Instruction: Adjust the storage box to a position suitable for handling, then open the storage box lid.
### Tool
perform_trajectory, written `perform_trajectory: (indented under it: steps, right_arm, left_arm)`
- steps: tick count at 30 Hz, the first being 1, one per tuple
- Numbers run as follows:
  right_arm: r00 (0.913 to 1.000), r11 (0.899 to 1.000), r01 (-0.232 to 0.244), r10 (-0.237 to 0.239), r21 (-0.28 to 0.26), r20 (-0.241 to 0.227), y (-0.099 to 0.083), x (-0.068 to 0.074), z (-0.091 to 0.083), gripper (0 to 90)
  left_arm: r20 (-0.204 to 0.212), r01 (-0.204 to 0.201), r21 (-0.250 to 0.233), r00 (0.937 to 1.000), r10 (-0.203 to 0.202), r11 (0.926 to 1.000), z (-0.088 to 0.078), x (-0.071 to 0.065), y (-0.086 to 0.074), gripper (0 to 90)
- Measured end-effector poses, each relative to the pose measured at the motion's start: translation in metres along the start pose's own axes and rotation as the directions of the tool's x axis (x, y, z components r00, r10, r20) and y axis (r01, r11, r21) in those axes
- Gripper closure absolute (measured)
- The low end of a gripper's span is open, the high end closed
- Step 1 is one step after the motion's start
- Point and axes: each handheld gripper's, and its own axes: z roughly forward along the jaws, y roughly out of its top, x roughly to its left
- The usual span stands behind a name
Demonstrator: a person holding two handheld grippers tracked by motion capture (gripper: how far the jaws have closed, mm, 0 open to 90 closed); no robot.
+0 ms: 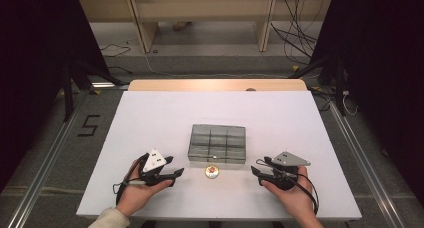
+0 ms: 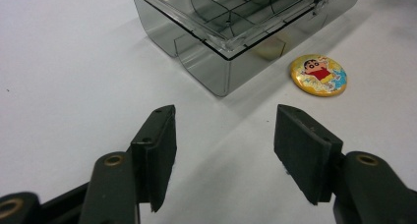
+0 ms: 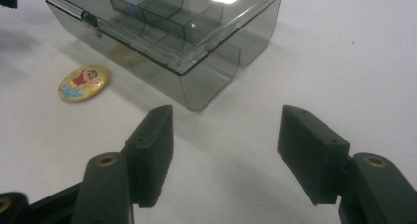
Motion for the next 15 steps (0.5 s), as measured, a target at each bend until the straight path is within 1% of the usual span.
perform_trajectory:
  steps: [2, 6, 9, 12, 13, 14, 15]
  right_arm:
    - [0.9999, 1.000, 0.011, -0.011, -0.009, 0.000, -0.0004, 0.0004, 0.0015, 38.5]
    - [0.9998, 1.000, 0.017, -0.017, 0.002, -0.008, -0.0020, 0.0009, 0.0022, 38.6]
    - [0.9998, 1.000, 0.021, -0.021, -0.006, -0.005, -0.0010, 0.0012, 0.0022, 38.8]
    - [0.9996, 1.000, 0.028, -0.028, -0.010, -0.008, -0.0006, 0.0028, 0.0042, 40.0]
    - [0.9993, 0.999, 0.035, -0.035, -0.008, -0.011, -0.0006, 0.0037, 0.0051, 43.3]
    - [0.9993, 0.999, 0.035, -0.035, -0.008, -0.011, -0.0006, 0.0037, 0.0051, 43.3]
    - [0.9992, 0.999, 0.038, -0.038, -0.008, -0.014, -0.0005, 0.0042, 0.0052, 46.4]
  left_arm:
    - [-0.001, 0.008, -0.002, 1.0000, -0.008, 1.0000, 0.0006, 0.0003, -0.0004, 41.8]
    - [0.002, 0.007, -0.007, 1.0000, -0.007, 0.9999, 0.0015, -0.0004, 0.0003, 42.1]
    - [0.009, 0.003, -0.006, 1.0000, -0.003, 1.0000, 0.0022, -0.0008, -0.0005, 44.6]
    - [0.014, -0.005, -0.007, 0.9999, 0.005, 1.0000, 0.0012, 0.0002, -0.0005, 51.4]
    - [0.011, -0.007, -0.010, 0.9999, 0.007, 0.9999, 0.0007, 0.0007, -0.0003, 58.1]
    - [0.012, -0.001, -0.016, 0.9999, 0.001, 0.9999, 0.0003, 0.0009, 0.0000, 58.1]
    - [0.009, -0.004, -0.018, 0.9999, 0.004, 0.9998, -0.0005, 0.0015, 0.0005, 62.1]
